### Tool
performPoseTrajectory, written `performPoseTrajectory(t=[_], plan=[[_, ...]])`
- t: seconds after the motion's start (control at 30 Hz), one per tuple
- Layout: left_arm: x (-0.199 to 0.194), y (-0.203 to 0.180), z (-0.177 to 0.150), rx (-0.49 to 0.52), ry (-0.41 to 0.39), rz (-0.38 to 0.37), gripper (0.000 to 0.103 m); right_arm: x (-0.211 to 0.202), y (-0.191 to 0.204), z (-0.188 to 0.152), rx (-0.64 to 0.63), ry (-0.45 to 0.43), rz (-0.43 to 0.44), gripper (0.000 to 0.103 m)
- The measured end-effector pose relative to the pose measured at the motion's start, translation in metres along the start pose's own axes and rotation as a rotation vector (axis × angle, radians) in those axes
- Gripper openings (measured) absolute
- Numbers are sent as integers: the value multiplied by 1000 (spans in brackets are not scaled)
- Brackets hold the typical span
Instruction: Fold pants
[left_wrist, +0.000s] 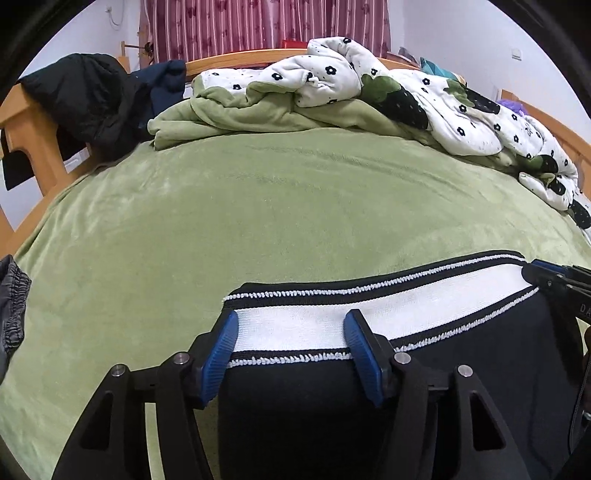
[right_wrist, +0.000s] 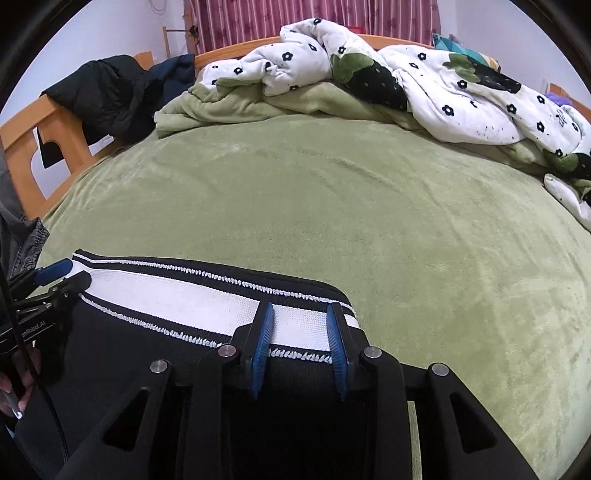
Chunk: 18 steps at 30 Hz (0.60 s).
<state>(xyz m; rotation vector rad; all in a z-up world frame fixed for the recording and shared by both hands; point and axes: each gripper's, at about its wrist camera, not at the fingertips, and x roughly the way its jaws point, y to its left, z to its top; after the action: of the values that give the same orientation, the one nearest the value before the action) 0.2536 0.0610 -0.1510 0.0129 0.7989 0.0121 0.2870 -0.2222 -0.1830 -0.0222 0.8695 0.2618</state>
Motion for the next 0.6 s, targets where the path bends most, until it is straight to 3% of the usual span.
performPoseTrajectory(t=[0.6], plan=[[5,-1,-2,-14,10,-32,65,-1,-1,-3,12,-5,13,31]])
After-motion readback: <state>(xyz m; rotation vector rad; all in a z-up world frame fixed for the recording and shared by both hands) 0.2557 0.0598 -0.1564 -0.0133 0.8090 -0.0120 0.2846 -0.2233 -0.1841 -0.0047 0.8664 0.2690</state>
